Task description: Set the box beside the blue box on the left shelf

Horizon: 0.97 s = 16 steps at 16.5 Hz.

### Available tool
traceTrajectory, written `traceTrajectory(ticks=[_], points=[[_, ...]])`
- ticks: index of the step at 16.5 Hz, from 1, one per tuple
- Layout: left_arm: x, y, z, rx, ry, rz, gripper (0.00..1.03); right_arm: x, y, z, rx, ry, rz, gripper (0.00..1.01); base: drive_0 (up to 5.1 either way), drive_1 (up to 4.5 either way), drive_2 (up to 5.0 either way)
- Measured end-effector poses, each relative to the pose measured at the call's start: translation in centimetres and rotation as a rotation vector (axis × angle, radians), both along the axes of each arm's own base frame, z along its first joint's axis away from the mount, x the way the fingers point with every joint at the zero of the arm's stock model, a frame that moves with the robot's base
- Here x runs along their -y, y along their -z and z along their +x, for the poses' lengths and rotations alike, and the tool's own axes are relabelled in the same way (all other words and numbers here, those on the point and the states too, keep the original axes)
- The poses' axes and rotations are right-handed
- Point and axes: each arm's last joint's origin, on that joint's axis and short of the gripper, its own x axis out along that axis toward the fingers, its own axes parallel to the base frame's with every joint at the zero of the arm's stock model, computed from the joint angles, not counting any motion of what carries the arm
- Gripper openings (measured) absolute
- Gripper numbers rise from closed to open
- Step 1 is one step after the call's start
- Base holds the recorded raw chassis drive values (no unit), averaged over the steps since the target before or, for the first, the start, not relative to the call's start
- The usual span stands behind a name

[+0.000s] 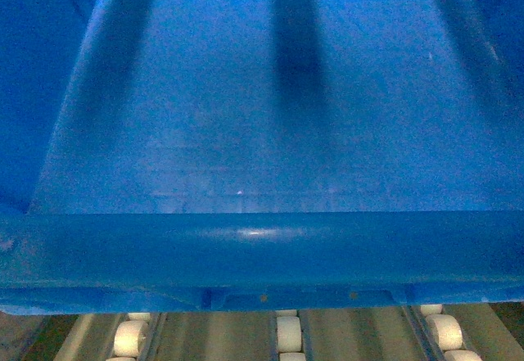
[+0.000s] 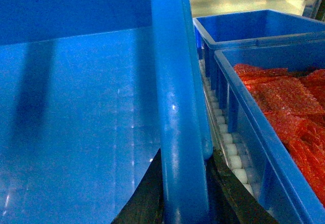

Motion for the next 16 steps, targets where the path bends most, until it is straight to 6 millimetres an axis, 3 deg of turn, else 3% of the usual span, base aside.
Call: traceTrajectory(ticks=[4, 6, 9, 13, 16], points=[[0.0, 0.0, 0.0, -0.002, 0.005, 0.001, 0.1, -0.1, 0.1, 0.0, -0.025, 0.02, -0.019, 0.15, 0.0, 0.0, 0.0], [-0.2, 0.4, 0.1, -0.054, 0.109, 0.001, 0.09, -0.4, 0.1, -0.2, -0.067, 0.112, -0.065, 0.14, 0.0, 0.0, 0.0], [0.1, 1.1, 1.4, -0.133, 0.165, 0.001, 0.09, -0.1, 0.5, 0.5, -0.159, 0.122, -0.097, 0.14, 0.0, 0.0, 0.0], [1.4, 0.5, 5.7, -0.22, 0.155, 0.049, 0.09, 1.4, 1.2, 5.6, -0.315, 0.057, -0.088, 0.14, 0.0, 0.0, 0.0], [1.3, 1.4, 7.2, -0.309, 0.115, 0.078, 0.09, 1.3, 2.6, 8.5, -0.405, 0.009, -0.075, 0.14, 0.0, 0.0, 0.0]])
